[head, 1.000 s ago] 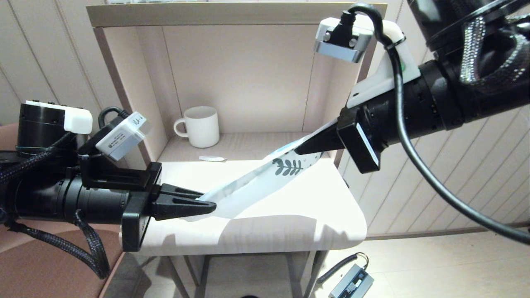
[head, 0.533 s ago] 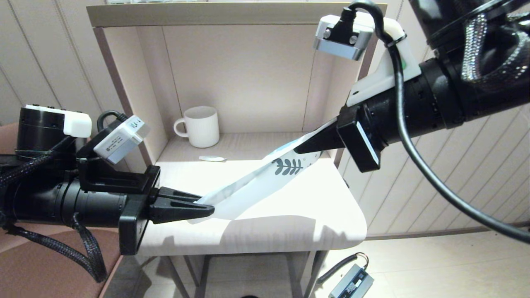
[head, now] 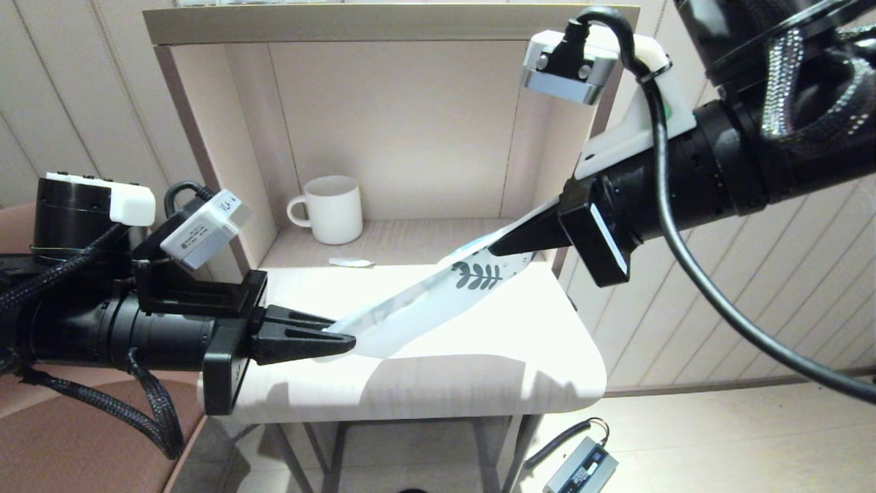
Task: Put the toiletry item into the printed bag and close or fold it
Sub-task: Open the storage bag, then hand it to the other hand
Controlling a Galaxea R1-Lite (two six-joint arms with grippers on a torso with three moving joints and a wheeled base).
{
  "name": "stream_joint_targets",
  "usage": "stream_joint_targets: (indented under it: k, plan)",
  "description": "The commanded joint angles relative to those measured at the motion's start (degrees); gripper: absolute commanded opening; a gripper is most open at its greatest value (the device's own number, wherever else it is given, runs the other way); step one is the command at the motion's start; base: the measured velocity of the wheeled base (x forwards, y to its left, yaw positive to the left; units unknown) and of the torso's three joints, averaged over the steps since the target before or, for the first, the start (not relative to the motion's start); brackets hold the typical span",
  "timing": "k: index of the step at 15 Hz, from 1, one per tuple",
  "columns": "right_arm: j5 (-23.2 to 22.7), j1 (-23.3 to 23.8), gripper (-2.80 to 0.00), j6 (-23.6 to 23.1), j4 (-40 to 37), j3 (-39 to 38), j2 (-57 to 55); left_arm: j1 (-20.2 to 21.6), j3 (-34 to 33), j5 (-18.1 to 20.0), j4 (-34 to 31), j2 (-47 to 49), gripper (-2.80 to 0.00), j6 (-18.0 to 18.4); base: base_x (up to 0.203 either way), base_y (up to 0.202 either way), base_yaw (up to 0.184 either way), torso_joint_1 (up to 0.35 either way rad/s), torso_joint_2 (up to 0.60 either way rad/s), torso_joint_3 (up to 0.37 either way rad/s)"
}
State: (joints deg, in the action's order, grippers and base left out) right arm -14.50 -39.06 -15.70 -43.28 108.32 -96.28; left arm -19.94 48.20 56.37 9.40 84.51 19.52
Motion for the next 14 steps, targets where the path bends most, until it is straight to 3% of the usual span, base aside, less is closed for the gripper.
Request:
stream_joint_targets:
  k: [1, 5, 8, 14]
  plan:
    - [-0.27, -0.14, -2.80, -0.12, -0.31, 0.31, -0.22, -0.01, 0.25, 0.43, 0.27, 0.31, 0.00, 0.01, 0.000, 0.000, 0.000, 0.000, 0.00, 0.000]
    - [-0.27, 0.03, -2.80, -0.12, -0.22, -0.07, -0.14, 0.34, 0.27, 0.54, 0.72, 0.09, 0.00, 0.04, 0.000, 0.000, 0.000, 0.000, 0.00, 0.000]
    - [-0.32, 0.04, -2.80, -0.12, -0.22, -0.15, -0.22, 3.22, -0.19, 2.73, 2.55, -0.04, 0.00, -0.09, 0.000, 0.000, 0.000, 0.000, 0.00, 0.000]
    - [-4.57, 0.03, -2.80, 3.05, -0.05, -0.66, 0.12, 3.24, -0.20, 3.83, 2.81, 1.72, 0.00, -1.08, 0.000, 0.000, 0.000, 0.000, 0.00, 0.000]
